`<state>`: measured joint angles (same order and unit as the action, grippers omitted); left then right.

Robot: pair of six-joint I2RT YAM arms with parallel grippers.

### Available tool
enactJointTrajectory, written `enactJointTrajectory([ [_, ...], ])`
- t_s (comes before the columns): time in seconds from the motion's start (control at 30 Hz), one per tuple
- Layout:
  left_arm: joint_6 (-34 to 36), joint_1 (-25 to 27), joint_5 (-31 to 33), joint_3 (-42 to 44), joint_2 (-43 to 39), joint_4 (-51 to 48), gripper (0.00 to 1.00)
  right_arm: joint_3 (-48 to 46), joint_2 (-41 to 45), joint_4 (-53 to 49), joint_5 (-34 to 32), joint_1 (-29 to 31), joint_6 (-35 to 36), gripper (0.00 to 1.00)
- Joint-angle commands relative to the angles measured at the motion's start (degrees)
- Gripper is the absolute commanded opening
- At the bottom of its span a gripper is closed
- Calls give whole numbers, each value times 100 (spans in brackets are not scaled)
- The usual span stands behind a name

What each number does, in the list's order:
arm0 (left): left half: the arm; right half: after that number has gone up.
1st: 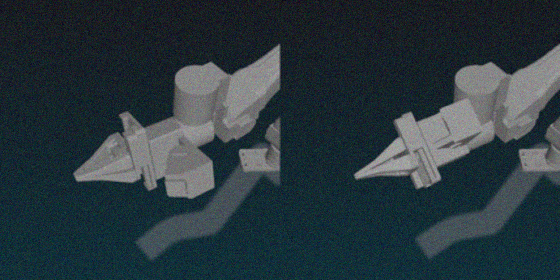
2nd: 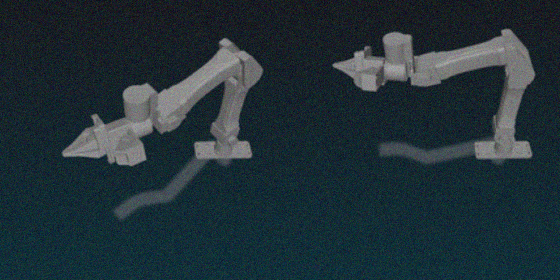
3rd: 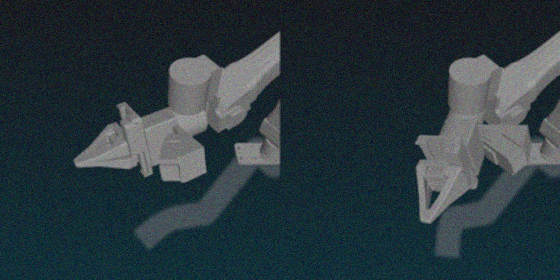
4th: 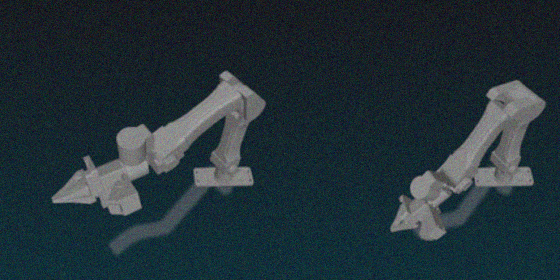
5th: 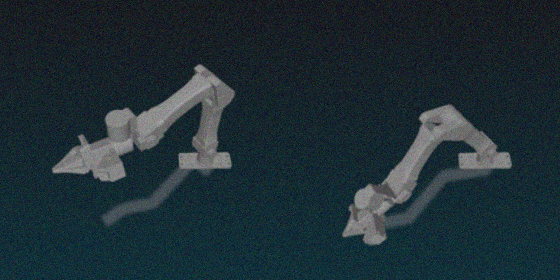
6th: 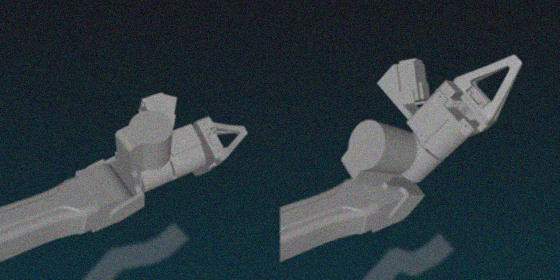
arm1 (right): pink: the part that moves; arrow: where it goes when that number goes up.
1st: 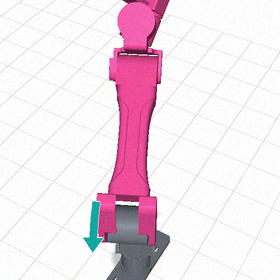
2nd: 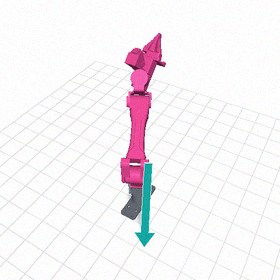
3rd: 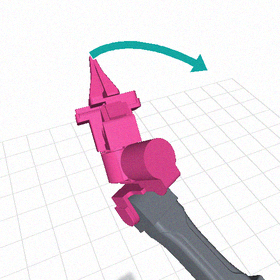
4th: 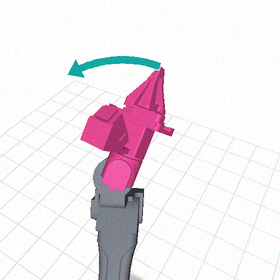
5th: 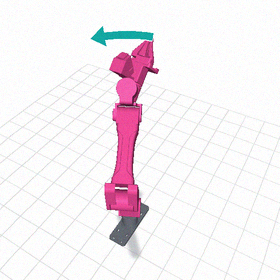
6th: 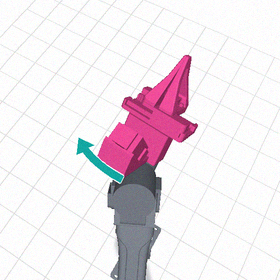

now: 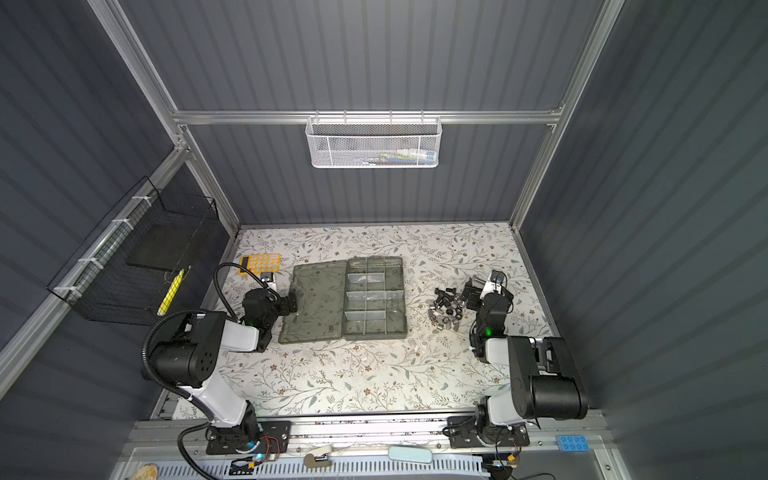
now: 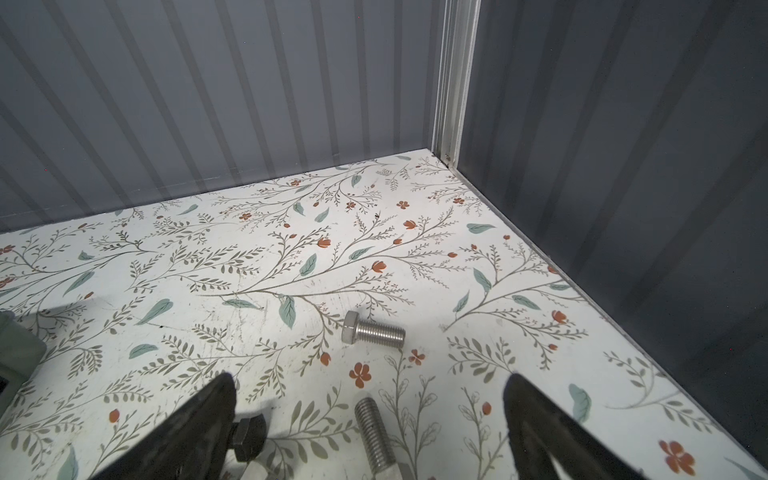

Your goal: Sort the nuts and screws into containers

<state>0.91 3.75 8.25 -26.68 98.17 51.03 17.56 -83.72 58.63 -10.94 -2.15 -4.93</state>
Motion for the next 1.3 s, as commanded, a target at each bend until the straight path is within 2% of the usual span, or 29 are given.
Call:
enactJointTrajectory([
  [0.0,39,-33,-69,-75,18,39,100,-52,18,34,-79,22,-24,99],
  [0.83,37,-32,-5,-75,-47,50,100,-38,3,26,-67,22,-26,99],
  [0.97,-12,-32,256,-784,-603,-1831,100,-41,11,16,-74,22,-32,99],
  [1.0,-15,-32,378,-897,-667,-2042,100,-59,29,53,-103,22,-28,99],
  [1.07,-284,-23,623,-1064,-1002,-2487,100,-53,346,-348,-180,-4,-145,99],
  [1.13,-729,21,739,-1250,-1351,-3064,100,-203,374,-36,-125,50,-7,99],
  [1.17,-985,63,801,-1417,-1484,-3472,100,-266,361,262,-449,158,96,99],
  [1.2,-1244,129,840,-1637,-1605,-3974,100,-243,627,33,-1004,361,139,99],
  [1.27,-1520,319,788,-1951,-1747,-4635,100,-57,1565,-1018,-1197,435,103,99],
])
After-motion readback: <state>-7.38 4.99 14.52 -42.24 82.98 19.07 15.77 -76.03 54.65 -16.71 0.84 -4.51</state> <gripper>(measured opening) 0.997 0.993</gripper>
